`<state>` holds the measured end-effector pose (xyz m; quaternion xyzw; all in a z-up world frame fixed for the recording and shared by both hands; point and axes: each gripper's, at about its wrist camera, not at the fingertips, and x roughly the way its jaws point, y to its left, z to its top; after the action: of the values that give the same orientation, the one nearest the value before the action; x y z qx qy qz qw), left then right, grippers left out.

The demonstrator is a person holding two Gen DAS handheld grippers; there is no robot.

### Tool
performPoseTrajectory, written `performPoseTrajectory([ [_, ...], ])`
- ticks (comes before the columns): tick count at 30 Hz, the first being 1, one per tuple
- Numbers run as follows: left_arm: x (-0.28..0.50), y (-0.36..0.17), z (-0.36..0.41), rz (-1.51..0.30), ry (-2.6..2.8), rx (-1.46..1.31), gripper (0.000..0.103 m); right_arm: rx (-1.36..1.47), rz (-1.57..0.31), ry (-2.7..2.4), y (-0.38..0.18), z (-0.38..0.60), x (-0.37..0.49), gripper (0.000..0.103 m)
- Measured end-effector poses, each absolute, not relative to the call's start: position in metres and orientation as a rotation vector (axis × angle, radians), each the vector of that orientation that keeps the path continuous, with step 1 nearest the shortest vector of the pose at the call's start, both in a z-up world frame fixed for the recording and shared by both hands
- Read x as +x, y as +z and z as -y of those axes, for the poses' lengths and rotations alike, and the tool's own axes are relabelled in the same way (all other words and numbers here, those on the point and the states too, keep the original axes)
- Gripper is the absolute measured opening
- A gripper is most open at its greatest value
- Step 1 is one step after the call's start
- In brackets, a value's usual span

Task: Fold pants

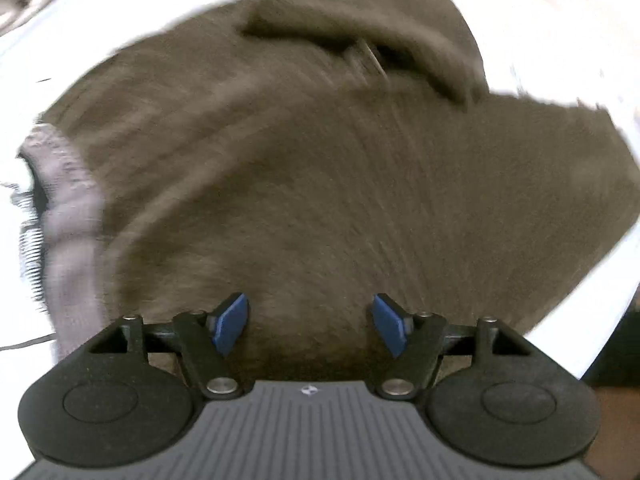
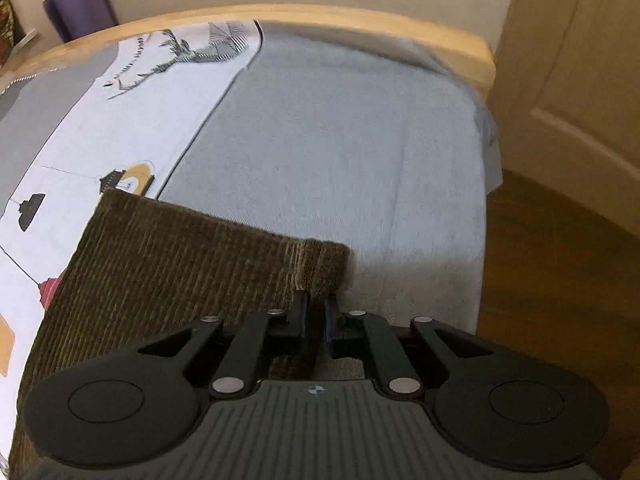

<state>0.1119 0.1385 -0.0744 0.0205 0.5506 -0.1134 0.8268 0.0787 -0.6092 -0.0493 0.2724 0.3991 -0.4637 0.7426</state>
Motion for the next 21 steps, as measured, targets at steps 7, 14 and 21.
performPoseTrajectory([
  [7,0.102,-0.021,-0.236,-1.059,-0.081,-0.110,0.044,0.319,-0.635,-0.910,0.028,0.549,0.101,0.035],
  [14,0.083,-0.074,-0.296,-1.183,0.099,-0.321,0.046,0.402,-0.546,-0.450,0.087,0.456,0.092,0.052],
  [21,0.085,-0.082,-0.283,-1.208,0.027,-0.210,0.065,0.344,-0.489,-0.148,0.072,0.381,0.068,0.054],
])
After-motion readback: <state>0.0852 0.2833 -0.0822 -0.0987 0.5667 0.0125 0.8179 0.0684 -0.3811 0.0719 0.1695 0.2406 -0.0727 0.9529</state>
